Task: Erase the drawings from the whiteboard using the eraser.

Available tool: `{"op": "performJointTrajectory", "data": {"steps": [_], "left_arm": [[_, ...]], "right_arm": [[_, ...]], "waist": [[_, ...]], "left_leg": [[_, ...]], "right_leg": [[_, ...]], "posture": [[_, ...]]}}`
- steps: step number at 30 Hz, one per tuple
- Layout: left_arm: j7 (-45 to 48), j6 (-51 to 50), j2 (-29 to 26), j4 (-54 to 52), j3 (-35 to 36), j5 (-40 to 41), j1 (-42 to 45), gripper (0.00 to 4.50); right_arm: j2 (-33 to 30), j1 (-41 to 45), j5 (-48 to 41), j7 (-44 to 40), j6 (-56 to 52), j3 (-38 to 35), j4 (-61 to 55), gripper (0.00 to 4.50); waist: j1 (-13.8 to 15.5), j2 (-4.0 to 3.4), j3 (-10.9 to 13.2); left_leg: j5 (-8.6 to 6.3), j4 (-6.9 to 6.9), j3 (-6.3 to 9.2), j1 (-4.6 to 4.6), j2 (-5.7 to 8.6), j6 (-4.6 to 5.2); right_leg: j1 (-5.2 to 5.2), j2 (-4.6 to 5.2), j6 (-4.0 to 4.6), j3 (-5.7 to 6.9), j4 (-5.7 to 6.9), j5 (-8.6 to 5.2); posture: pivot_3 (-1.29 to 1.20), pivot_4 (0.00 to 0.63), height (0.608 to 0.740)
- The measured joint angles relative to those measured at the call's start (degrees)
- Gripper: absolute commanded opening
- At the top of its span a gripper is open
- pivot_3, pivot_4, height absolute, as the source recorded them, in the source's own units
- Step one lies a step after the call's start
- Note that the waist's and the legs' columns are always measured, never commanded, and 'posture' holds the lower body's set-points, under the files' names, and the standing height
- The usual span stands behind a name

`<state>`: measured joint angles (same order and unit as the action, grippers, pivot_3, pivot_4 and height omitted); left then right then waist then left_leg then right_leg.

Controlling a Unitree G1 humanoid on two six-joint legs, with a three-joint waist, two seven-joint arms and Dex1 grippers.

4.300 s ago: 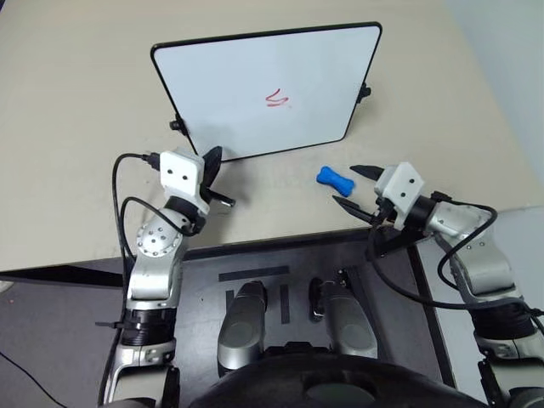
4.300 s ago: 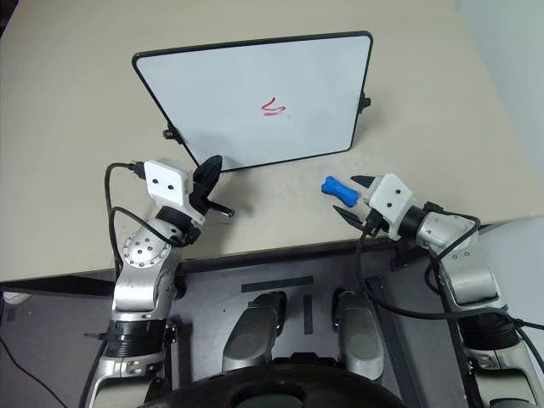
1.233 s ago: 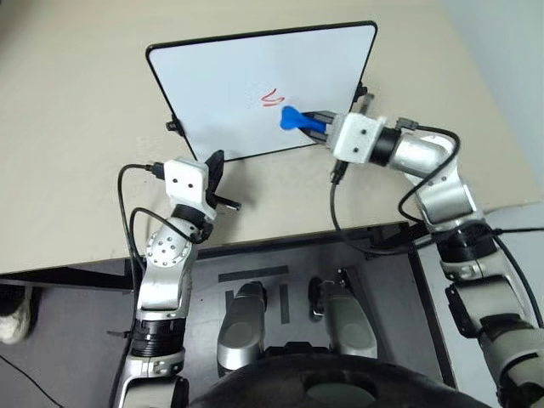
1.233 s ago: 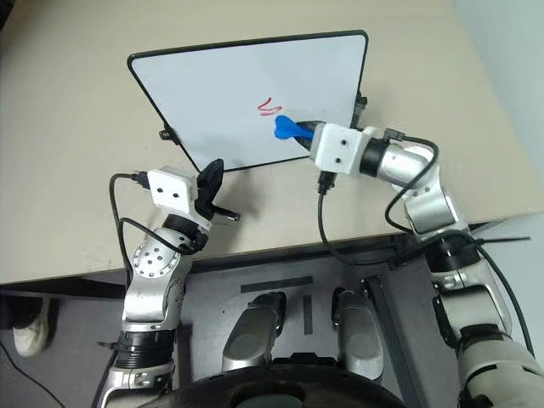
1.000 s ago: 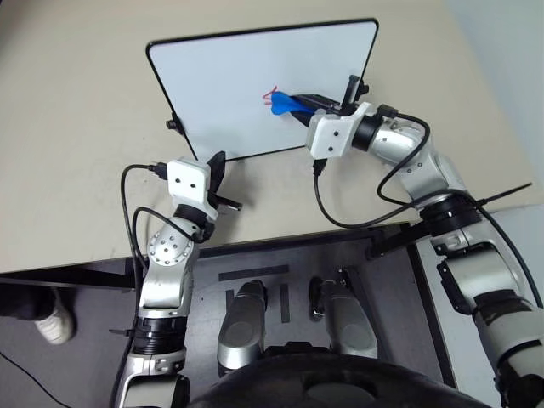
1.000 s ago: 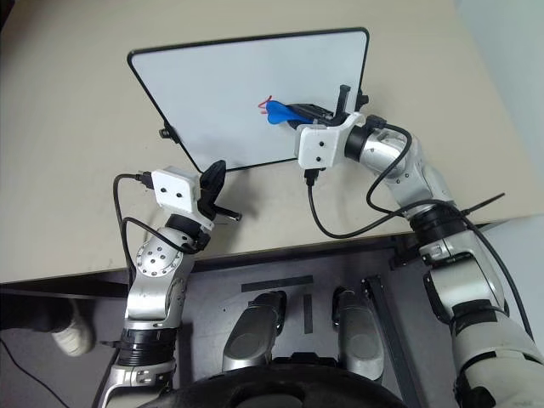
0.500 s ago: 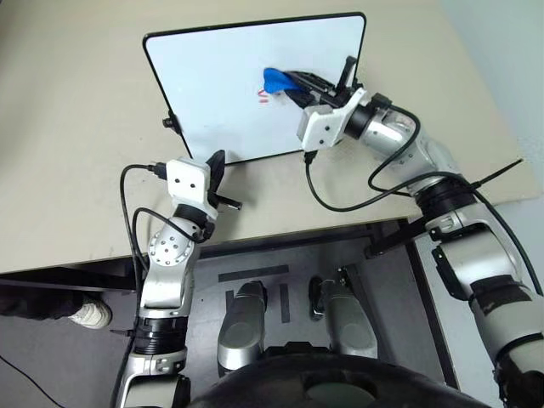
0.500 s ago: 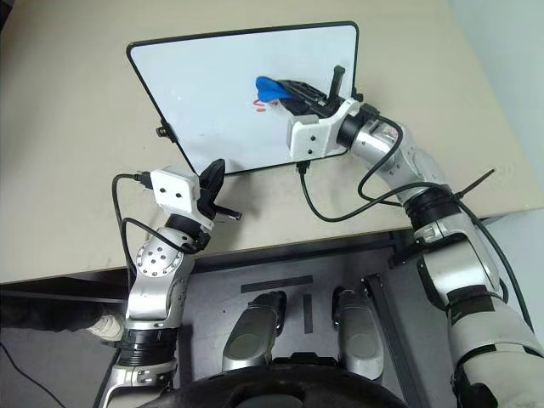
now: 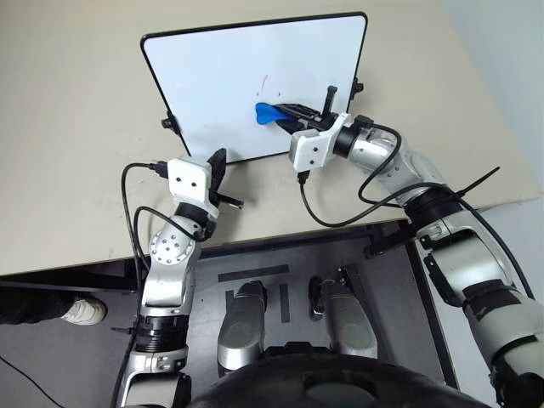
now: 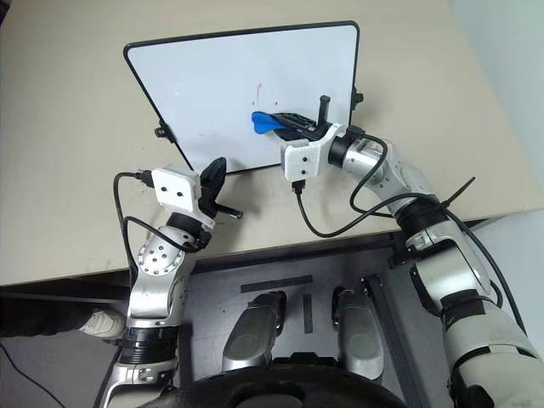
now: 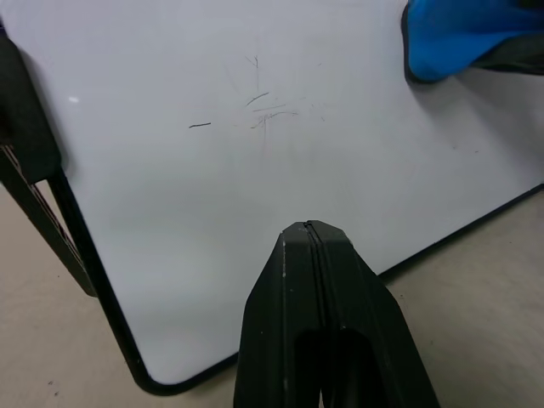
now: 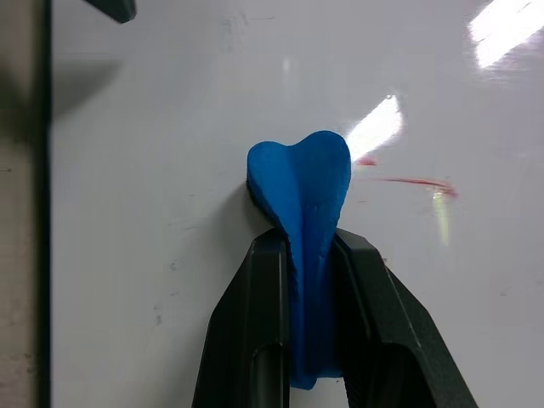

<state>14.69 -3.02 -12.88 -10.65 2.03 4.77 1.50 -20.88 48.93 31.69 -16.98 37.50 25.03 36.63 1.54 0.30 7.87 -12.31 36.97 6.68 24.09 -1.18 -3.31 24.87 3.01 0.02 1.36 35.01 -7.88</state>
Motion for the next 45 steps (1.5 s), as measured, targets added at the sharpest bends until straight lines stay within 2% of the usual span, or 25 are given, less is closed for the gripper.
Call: {"op": "performJointTrajectory", "data": {"steps": [12, 25, 31, 39, 45], "left_arm": [[0.2, 0.1, 0.0, 0.0, 0.0, 0.0, 0.0, 0.0], [0.2, 0.1, 0.0, 0.0, -0.5, 0.0, 0.0, 0.0], [0.2, 0.1, 0.1, 0.1, -0.5, 0.0, 0.0, 0.0], [0.2, 0.1, 0.1, 0.1, -0.5, 0.0, 0.0, 0.0], [0.2, 0.1, 0.1, 0.1, -0.5, 0.0, 0.0, 0.0]], "right_arm": [[-0.3, 1.2, -0.1, 5.2, -2.3, -3.5, -5.0, 0.38], [0.7, -4.7, -1.4, -3.5, -4.6, -0.6, -7.4, 0.38], [0.7, -4.6, -1.1, -3.0, -6.0, -0.7, -7.8, 0.38], [-0.8, -2.3, -1.2, 1.3, -7.1, -4.6, -10.9, 0.38], [-2.7, -4.9, -1.3, 0.9, -7.6, -5.1, -12.9, 0.38]], "waist": [[0.0, -0.03, 0.0], [0.0, -0.03, 0.0], [0.0, -0.03, 0.0], [0.0, -0.03, 0.0], [0.1, -0.03, 0.0]], "left_leg": [[0.0, 0.0, -0.04, 0.02, -0.05, 0.0], [-0.01, -0.02, -0.07, 0.05, -0.05, 0.01], [-0.01, -0.02, -0.07, 0.05, -0.05, 0.01], [0.0, -0.02, -0.08, 0.06, -0.05, 0.01], [0.0, -0.02, -0.1, 0.06, -0.06, 0.01]], "right_leg": [[0.01, -0.01, -0.02, 0.0, -0.05, -0.01], [0.04, -0.01, -0.09, 0.0, -0.06, -0.1], [0.03, 0.0, -0.06, 0.0, -0.04, -0.08], [0.03, 0.0, -0.08, 0.0, -0.07, -0.1], [0.02, 0.0, -0.09, 0.0, -0.07, -0.1]], "posture": [[0.0, 0.15, 0.74], [0.0, 0.15, 0.74], [0.0, 0.15, 0.74], [0.0, 0.15, 0.74], [0.0, 0.15, 0.74]]}}
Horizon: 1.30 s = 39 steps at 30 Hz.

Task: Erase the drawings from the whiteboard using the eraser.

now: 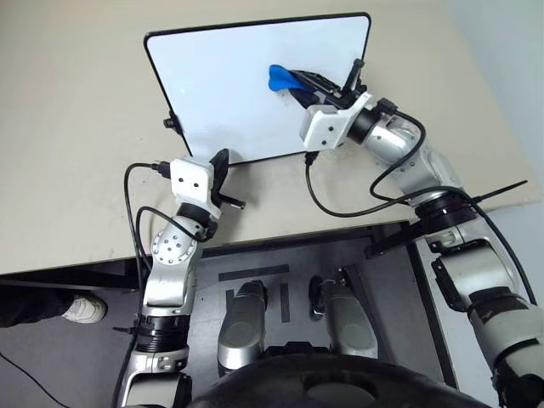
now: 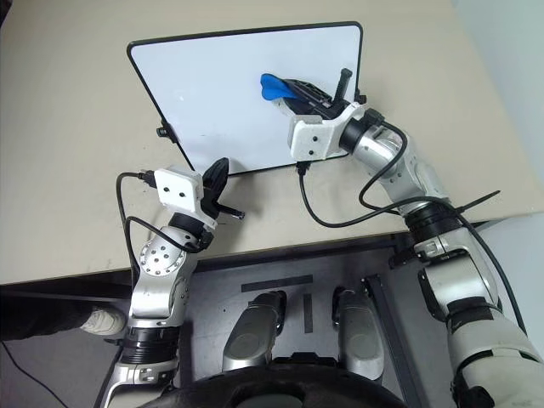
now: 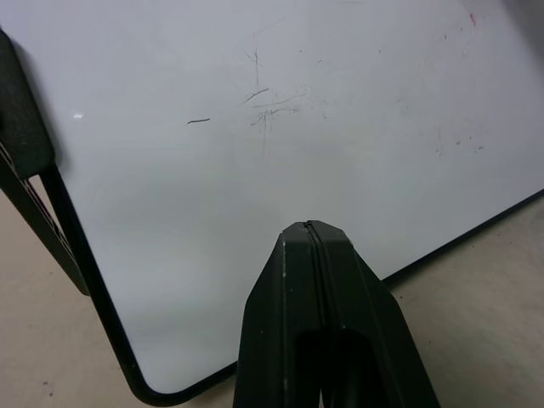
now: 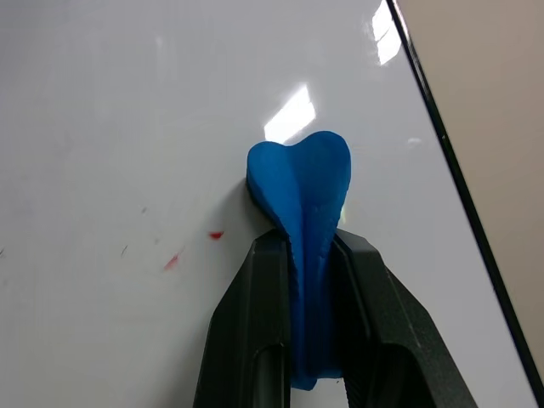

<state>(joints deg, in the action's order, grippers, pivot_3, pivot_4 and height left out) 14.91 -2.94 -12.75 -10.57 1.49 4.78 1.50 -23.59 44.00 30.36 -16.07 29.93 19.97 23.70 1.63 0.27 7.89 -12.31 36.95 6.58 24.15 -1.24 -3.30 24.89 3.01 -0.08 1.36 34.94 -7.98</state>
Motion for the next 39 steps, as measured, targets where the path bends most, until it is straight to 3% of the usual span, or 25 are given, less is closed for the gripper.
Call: {"op": "performJointTrajectory", "data": {"steps": [6, 27, 39], "left_arm": [[0.1, 0.0, 0.0, 0.0, 0.0, 0.0, 0.0, 0.0], [0.2, 0.0, -0.1, 0.5, 0.0, 0.0, 0.5, 0.0], [0.3, 0.0, -0.1, 0.6, 0.0, 0.0, 0.6, 0.0]], "right_arm": [[-0.2, -4.0, 0.3, -3.1, -0.8, 1.6, 0.0, 0.38], [0.7, -1.2, 0.6, 0.8, -1.3, 0.3, -2.7, 0.38], [-1.5, -7.7, 0.6, -3.5, -3.3, 1.4, -4.2, 0.38]], "waist": [[-0.1, 0.0, 0.0], [-0.1, 0.0, 0.0], [-0.1, 0.0, 0.0]], "left_leg": [[0.0, 0.0, -0.02, -0.01, -0.01, 0.0], [0.01, 0.0, -0.03, -0.01, -0.02, 0.02], [0.01, 0.0, -0.09, -0.02, -0.05, 0.02]], "right_leg": [[0.0, -0.01, 0.0, 0.0, 0.03, 0.0], [0.0, -0.01, -0.03, 0.0, 0.01, -0.02], [-0.01, -0.02, -0.04, 0.0, 0.01, -0.02]], "posture": [[0.0, 0.15, 0.74], [0.0, 0.15, 0.74], [0.0, 0.15, 0.74]]}}
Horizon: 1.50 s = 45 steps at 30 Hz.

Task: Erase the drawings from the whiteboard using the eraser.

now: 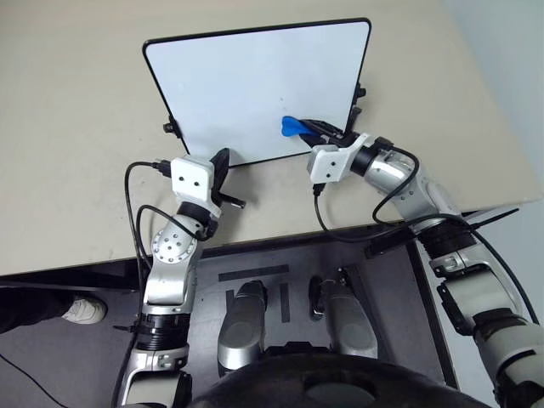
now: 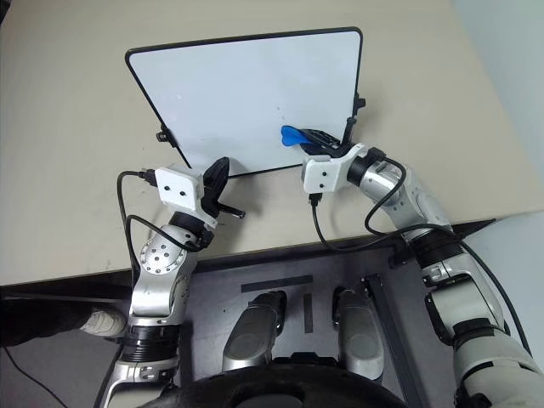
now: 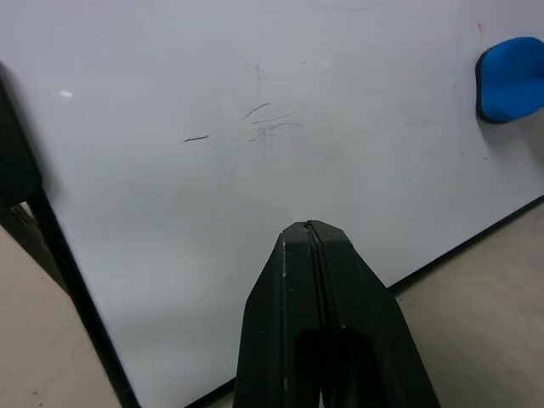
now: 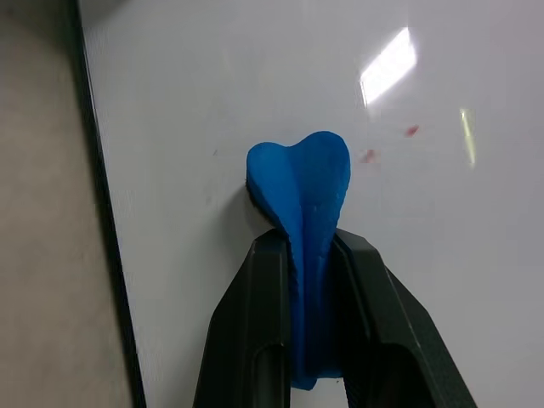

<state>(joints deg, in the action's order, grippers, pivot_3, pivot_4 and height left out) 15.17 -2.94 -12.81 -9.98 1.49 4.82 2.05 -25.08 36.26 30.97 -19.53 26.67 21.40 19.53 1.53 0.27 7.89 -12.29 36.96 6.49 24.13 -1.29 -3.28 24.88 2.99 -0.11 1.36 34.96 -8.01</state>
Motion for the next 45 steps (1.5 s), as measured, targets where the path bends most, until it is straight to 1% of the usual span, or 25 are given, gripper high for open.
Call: {"op": "performJointTrajectory", "data": {"steps": [6, 14, 19, 21, 27, 34, 42, 45], "left_arm": [[0.9, 0.0, 0.0, 0.2, 0.0, 0.0, 0.3, 0.0], [1.0, 0.0, 0.0, 0.8, -0.1, 0.0, 1.1, 0.0], [1.0, 0.0, 0.0, 0.9, -0.1, 0.0, 1.1, 0.0], [1.0, 0.0, 0.0, 0.9, -0.1, 0.0, 1.0, 0.0], [1.0, 0.0, 0.0, 0.9, 0.0, -0.1, 0.9, 0.0], [1.0, 0.0, 0.0, 0.9, 0.0, -0.1, 0.9, 0.0], [1.1, 0.0, -0.1, 0.9, -0.1, -0.1, 1.1, 0.0], [1.0, 0.0, 0.0, 0.9, -0.1, -0.1, 1.1, 0.0]], "right_arm": [[0.5, 0.2, -0.1, 0.0, -1.0, -0.1, -0.9, 0.38], [2.6, 4.9, -0.2, 1.1, -2.3, -0.5, -1.6, 0.38], [2.6, 5.0, -0.3, 1.1, -3.1, -0.6, -1.8, 0.38], [2.4, 4.6, -0.5, 0.4, -3.4, -0.6, -2.2, 0.38], [0.8, -1.0, -0.9, -2.6, -4.7, -0.5, -3.4, 0.38], [0.3, -1.3, -0.9, -3.5, -6.0, -0.5, -4.4, 0.38], [2.0, 3.9, -0.9, -3.2, -6.6, -0.6, -4.3, 0.38], [2.4, 4.1, -1.5, -3.2, -7.0, -0.6, -4.3, 0.38]], "waist": [[0.0, 0.0, 0.0], [-0.1, 0.0, 0.0], [0.0, 0.0, 0.0], [0.0, 0.0, 0.0], [0.0, 0.01, 0.0], [0.0, 0.01, 0.0], [-0.2, 0.0, 0.0], [-0.1, 0.0, 0.0]], "left_leg": [[0.01, 0.0, -0.02, 0.01, 0.0, 0.01], [0.01, 0.0, -0.03, 0.0, -0.02, 0.02], [0.01, 0.0, -0.03, 0.01, -0.02, 0.01], [0.01, 0.0, -0.03, 0.0, -0.02, 0.01], [0.01, 0.02, -0.07, 0.0, -0.01, 0.02], [0.03, 0.02, -0.08, -0.02, -0.03, 0.04], [0.06, 0.02, -0.09, -0.02, -0.04, 0.1], [0.06, 0.02, -0.09, -0.01, -0.04, 0.1]], "right_leg": [[0.0, 0.0, -0.01, 0.0, -0.02, 0.0], [0.0, 0.0, 0.0, 0.0, -0.01, 0.0], [0.01, 0.0, 0.0, 0.0, -0.01, 0.0], [0.0, 0.0, 0.0, 0.0, 0.0, 0.0], [-0.02, 0.0, 0.0, -0.01, 0.0, 0.0], [-0.02, -0.01, -0.01, -0.01, 0.0, 0.0], [-0.01, -0.02, 0.0, -0.01, 0.01, 0.0], [-0.01, -0.01, -0.01, -0.01, -0.01, 0.0]], "posture": [[0.0, 0.15, 0.74], [0.0, 0.15, 0.74], [0.0, 0.15, 0.74], [0.0, 0.15, 0.74], [0.0, 0.15, 0.74], [0.0, 0.15, 0.74], [0.0, 0.15, 0.74], [0.0, 0.15, 0.74]]}}
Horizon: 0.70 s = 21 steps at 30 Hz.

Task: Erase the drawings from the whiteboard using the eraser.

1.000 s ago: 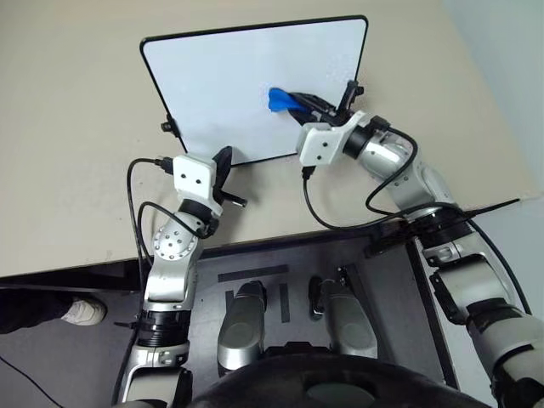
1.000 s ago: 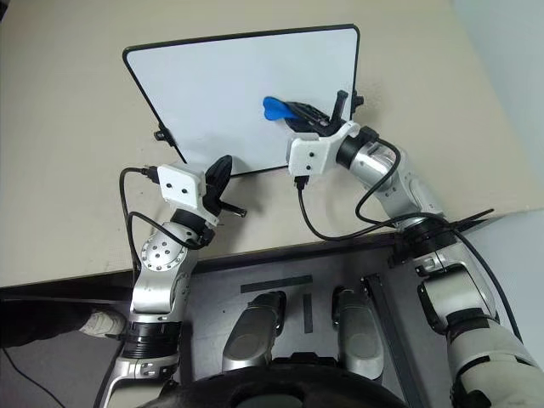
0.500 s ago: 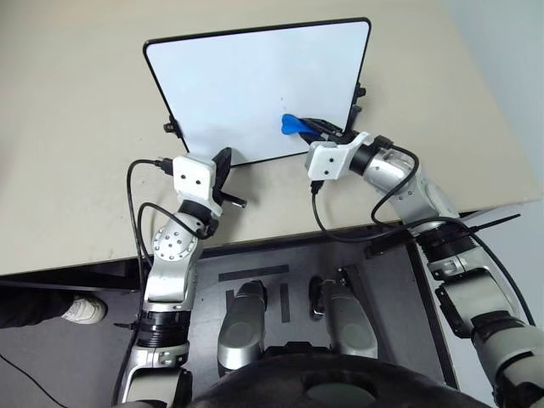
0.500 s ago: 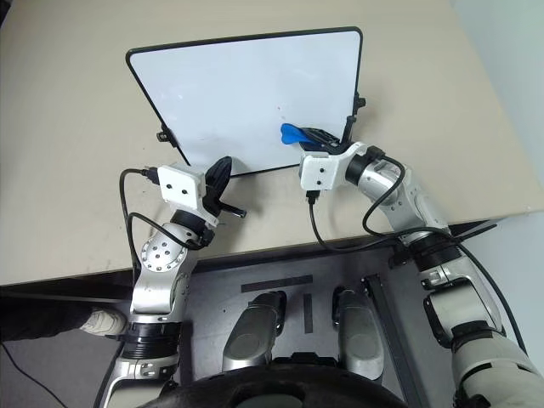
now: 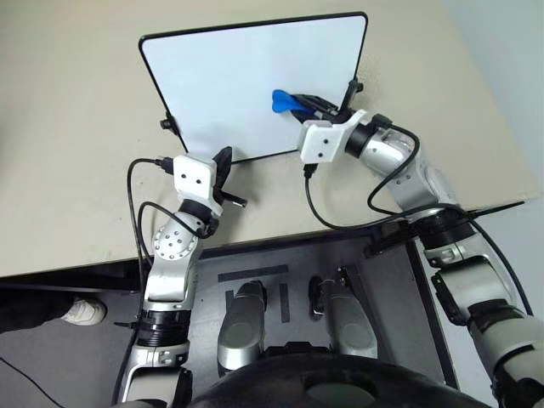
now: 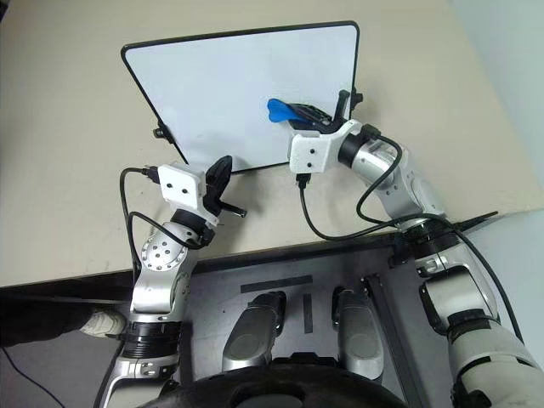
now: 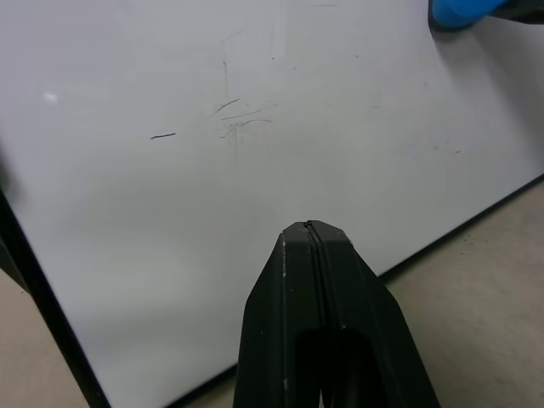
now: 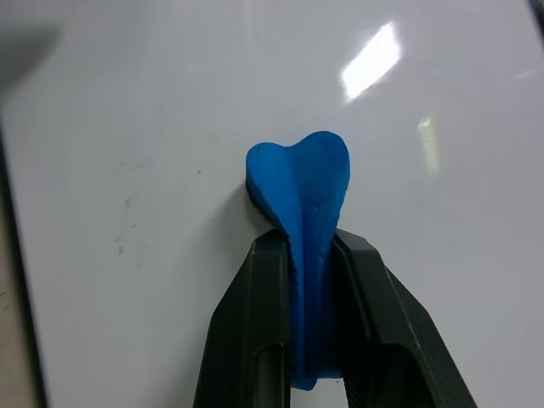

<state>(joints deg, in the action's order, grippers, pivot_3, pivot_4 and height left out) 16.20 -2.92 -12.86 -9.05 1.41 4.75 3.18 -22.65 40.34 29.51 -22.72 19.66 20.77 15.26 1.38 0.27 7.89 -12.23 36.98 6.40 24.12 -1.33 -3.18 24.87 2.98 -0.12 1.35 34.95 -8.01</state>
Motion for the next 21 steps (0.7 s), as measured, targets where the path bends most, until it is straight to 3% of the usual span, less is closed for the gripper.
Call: {"op": "performJointTrajectory", "data": {"steps": [21], "left_arm": [[0.0, 0.0, 0.1, 0.0, -0.1, 0.0, -0.1, 0.0]], "right_arm": [[-2.0, -6.8, -2.8, -5.4, -5.8, -0.1, -4.6, 0.38]], "waist": [[0.0, 0.0, 0.0]], "left_leg": [[0.09, 0.01, -0.06, -0.02, -0.02, 0.13]], "right_leg": [[-0.02, -0.02, -0.01, -0.01, 0.0, -0.01]], "posture": [[0.0, 0.15, 0.74]]}}
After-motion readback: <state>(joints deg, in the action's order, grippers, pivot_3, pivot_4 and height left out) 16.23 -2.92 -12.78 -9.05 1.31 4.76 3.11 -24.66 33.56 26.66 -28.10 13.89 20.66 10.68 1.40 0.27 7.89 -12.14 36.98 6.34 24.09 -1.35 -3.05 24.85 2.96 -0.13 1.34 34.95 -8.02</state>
